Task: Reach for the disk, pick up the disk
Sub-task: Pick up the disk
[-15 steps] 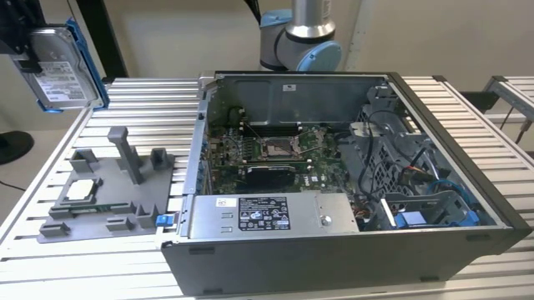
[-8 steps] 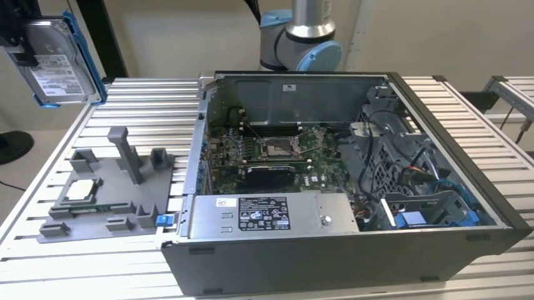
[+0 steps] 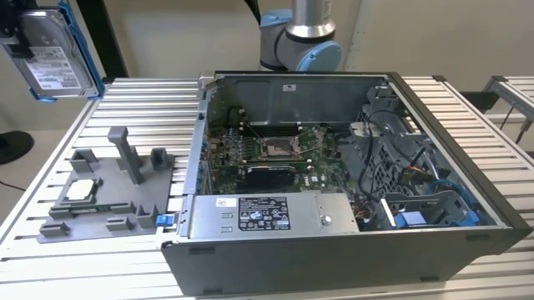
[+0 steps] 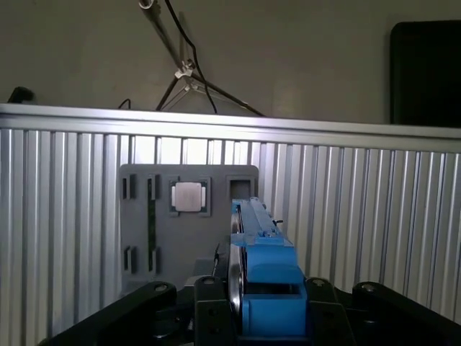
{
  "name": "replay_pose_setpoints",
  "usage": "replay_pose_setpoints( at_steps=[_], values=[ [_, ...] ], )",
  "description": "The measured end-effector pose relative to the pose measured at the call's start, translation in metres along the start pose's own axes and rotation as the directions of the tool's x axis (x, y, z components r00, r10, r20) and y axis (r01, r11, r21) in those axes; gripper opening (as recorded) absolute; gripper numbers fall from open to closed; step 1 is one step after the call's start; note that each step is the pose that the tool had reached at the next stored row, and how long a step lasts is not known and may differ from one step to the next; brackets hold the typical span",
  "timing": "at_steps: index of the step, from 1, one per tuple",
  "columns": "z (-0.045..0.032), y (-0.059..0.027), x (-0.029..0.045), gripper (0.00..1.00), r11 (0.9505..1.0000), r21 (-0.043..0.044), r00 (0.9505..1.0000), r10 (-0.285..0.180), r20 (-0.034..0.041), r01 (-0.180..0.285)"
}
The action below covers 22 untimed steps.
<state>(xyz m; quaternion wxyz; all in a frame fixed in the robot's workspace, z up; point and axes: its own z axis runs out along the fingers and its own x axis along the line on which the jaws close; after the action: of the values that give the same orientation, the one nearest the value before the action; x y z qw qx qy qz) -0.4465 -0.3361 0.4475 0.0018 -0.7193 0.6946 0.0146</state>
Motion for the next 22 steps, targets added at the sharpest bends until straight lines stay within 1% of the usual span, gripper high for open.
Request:
replay_pose_setpoints(
  at_steps=[7,11,22],
  values=[
    [-0.0120,0.0002,-0.0003,0.00,1.0000,0.0000,1.0000,0.000,0.0000,0.000],
    [-0.0173,0.0003,-0.0004,0.00,1.0000,0.0000,1.0000,0.000,0.0000,0.000],
    [-0.0178,-0.0009,-0.0004,0.00,1.0000,-0.0002,1.0000,0.000,-0.0001,0.000]
  ],
)
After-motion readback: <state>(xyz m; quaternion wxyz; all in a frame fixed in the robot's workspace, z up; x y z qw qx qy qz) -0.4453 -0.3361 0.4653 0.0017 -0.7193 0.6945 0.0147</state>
